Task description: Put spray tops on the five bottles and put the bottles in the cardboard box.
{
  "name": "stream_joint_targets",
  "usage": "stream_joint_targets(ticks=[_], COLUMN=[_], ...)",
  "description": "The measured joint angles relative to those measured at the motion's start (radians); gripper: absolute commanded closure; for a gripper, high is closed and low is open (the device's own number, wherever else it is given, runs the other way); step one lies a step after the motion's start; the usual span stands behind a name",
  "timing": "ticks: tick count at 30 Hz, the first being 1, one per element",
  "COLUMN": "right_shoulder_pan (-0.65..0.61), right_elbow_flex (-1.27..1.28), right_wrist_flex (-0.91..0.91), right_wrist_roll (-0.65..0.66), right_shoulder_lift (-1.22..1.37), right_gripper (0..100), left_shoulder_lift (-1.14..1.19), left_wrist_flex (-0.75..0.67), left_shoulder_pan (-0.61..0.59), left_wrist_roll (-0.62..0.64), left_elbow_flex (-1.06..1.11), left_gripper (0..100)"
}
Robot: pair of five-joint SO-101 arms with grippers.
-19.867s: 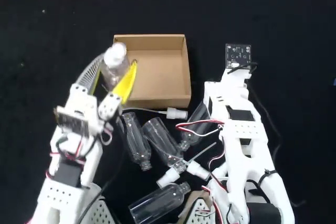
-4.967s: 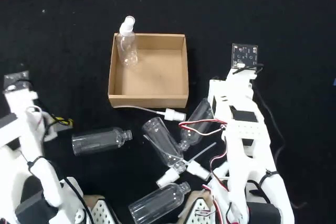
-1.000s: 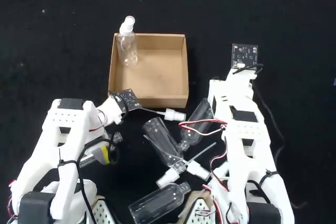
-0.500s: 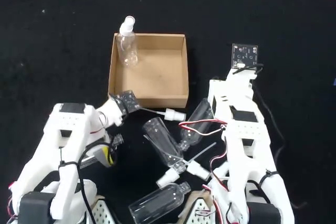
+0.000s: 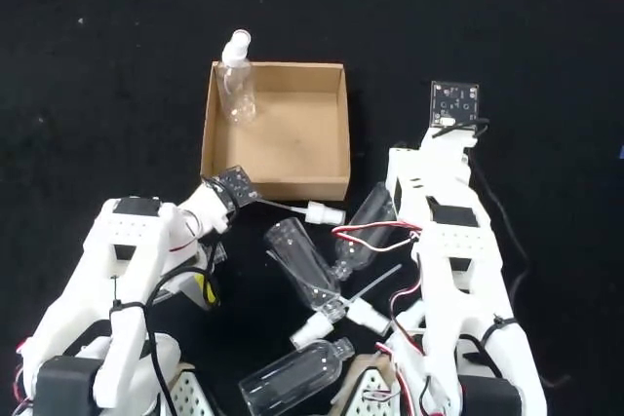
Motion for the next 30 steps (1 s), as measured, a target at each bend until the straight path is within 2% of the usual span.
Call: stream_joint_targets(ticks=[3,7,9,24,30], right_shoulder_pan=[0.000,0.000,0.000,0.000,0.000], right_elbow_flex=[0.000,0.000,0.000,0.000,0.000], right_wrist_flex=[0.000,0.000,0.000,0.000,0.000], right_wrist_roll=[0.000,0.000,0.000,0.000,0.000], right_shoulder_lift=[0.000,0.000,0.000,0.000,0.000], right_gripper=[93.8,93.8,93.8,93.8,93.8], left_shoulder_lift=[0.000,0.000,0.000,0.000,0.000], left_wrist_flex=[0.003,0.006,0.028,0.041,0.041], left_shoulder_pan=[-0.002,-0.002,-0.002,-0.003,-0.114], left_wrist_roll=[0.000,0.000,0.000,0.006,0.044], left_elbow_flex=[0.000,0.000,0.000,-0.044,-0.140], left_gripper=[65,83,87,87,87])
